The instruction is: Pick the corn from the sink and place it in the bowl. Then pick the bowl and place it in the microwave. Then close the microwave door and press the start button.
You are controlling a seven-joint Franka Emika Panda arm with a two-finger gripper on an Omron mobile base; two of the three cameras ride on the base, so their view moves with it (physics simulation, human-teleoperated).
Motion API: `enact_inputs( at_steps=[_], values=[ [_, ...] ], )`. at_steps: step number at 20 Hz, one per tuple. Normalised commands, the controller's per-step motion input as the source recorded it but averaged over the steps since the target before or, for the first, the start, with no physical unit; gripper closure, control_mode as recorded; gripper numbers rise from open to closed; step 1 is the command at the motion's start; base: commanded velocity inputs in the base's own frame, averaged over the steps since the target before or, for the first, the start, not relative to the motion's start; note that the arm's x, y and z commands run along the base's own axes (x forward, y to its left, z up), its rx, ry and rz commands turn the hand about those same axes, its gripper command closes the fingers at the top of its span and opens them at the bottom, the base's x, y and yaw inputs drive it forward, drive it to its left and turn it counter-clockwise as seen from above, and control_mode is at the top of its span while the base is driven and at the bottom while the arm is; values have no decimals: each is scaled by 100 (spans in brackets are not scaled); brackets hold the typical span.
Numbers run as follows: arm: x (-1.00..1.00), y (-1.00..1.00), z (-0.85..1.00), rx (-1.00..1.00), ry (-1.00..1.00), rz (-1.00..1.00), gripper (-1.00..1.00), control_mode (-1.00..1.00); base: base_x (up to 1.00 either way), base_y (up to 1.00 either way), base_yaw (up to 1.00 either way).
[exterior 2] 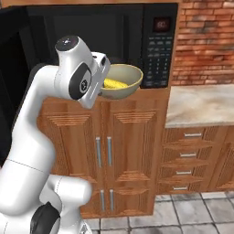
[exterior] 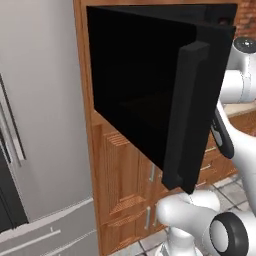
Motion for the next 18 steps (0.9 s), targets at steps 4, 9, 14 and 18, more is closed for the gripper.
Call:
enact_inputs(
  at_steps=[4, 9, 14, 18],
  values=[
    [0, 0, 0, 0, 0, 0, 100, 100, 12, -33, 40],
    [0, 0, 0, 0, 0, 0, 100, 100, 8, -37, 38],
    [0, 0, 0, 0, 0, 0, 100, 100, 8, -19, 38],
    [0, 0, 0, 0, 0, 0, 100, 100, 43, -9, 34]
  ],
)
